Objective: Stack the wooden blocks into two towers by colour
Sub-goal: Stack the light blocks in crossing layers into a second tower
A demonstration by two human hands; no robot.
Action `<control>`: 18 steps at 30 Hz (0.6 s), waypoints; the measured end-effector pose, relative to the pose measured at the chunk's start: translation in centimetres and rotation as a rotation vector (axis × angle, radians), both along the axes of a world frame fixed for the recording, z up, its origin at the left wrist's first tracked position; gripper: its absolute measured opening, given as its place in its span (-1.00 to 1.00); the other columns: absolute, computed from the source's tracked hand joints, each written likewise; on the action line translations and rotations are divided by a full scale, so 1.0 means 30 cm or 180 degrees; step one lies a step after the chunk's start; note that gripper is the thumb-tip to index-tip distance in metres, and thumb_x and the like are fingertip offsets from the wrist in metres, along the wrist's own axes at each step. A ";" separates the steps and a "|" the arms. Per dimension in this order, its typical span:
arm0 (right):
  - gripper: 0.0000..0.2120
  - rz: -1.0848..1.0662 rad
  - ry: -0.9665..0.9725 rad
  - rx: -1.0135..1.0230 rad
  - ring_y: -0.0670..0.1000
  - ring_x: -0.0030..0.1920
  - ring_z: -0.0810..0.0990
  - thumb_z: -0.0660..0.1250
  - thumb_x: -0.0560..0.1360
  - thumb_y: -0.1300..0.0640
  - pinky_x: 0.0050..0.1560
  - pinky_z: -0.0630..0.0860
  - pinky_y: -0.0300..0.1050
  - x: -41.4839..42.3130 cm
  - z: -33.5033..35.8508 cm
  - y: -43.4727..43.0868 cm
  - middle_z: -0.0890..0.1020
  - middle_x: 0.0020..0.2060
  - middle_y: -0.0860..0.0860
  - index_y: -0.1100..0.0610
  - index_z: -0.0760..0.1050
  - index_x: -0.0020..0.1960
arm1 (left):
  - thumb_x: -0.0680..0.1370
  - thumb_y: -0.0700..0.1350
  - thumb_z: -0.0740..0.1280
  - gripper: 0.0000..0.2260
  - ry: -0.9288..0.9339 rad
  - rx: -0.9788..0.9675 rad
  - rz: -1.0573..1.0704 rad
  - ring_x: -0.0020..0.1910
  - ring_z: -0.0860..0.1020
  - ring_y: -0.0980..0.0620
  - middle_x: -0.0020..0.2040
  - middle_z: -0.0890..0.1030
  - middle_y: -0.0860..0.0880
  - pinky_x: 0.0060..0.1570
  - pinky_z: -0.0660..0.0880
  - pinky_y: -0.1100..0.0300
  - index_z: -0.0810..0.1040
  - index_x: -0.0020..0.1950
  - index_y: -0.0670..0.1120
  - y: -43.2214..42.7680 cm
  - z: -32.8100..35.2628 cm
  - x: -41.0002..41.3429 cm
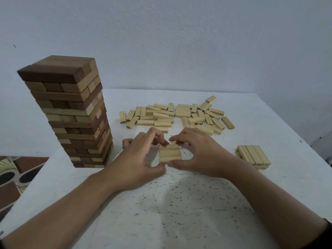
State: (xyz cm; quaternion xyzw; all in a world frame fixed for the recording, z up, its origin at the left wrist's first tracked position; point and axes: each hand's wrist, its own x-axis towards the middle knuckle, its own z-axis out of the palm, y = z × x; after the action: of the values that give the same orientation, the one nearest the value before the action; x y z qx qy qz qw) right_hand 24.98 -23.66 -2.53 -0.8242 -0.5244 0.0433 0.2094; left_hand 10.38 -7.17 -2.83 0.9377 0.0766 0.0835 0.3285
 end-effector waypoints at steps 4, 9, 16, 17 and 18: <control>-0.44 -0.0139 -0.0074 -0.0078 -0.18 0.08 0.38 0.39 0.44 -0.36 0.01 0.28 -0.36 -0.009 -0.001 0.006 0.50 0.05 -0.15 -0.06 0.53 0.31 | 0.54 0.06 0.40 -0.63 0.0018 -0.0032 -0.0017 0.21 0.15 0.52 0.24 0.43 0.32 0.15 0.28 0.21 0.30 0.24 0.26 0.007 -0.005 0.003; -0.43 -0.0368 -0.0074 -0.0110 -0.12 0.17 0.38 0.35 0.49 -0.32 0.23 0.37 -0.11 -0.020 0.002 0.007 0.48 0.10 -0.16 -0.04 0.49 0.39 | 0.59 0.23 0.29 -0.50 -0.0033 0.0360 0.0171 0.25 0.18 0.33 0.29 0.31 0.32 0.30 0.20 0.13 0.23 0.50 0.26 0.013 -0.021 0.012; -0.24 -0.0588 -0.0078 -0.0257 -0.10 0.32 0.35 0.30 0.48 -0.40 0.39 0.35 -0.01 -0.025 0.023 0.001 0.44 0.27 -0.14 0.01 0.33 0.53 | 0.58 0.39 -0.14 -0.38 0.0262 0.1335 0.0181 0.50 0.07 0.12 0.50 0.20 0.11 0.40 0.07 0.00 0.29 0.49 0.10 0.017 -0.051 0.032; -0.19 -0.0592 -0.0079 -0.0380 -0.10 0.37 0.32 0.28 0.47 -0.42 0.43 0.32 -0.02 -0.025 0.034 -0.006 0.42 0.33 -0.13 0.02 0.28 0.56 | 0.61 0.36 -0.13 -0.42 0.0281 0.1433 0.0169 0.51 0.06 0.10 0.51 0.19 0.10 0.40 0.08 -0.01 0.28 0.49 0.09 0.016 -0.055 0.032; -0.16 -0.0585 -0.0084 -0.0561 -0.09 0.43 0.27 0.25 0.49 -0.43 0.48 0.28 -0.04 -0.027 0.046 -0.015 0.37 0.42 -0.11 0.04 0.22 0.59 | 0.65 0.33 -0.12 -0.46 0.0302 0.1507 0.0156 0.52 0.05 0.09 0.52 0.18 0.09 0.39 0.08 -0.02 0.26 0.49 0.08 0.015 -0.059 0.032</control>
State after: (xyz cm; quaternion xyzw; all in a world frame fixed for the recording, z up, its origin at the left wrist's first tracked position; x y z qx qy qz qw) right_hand 24.17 -24.12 -1.16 -0.8845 -0.4435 0.0590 0.1323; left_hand 11.34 -6.72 -4.59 0.9893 0.0930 0.0629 0.0934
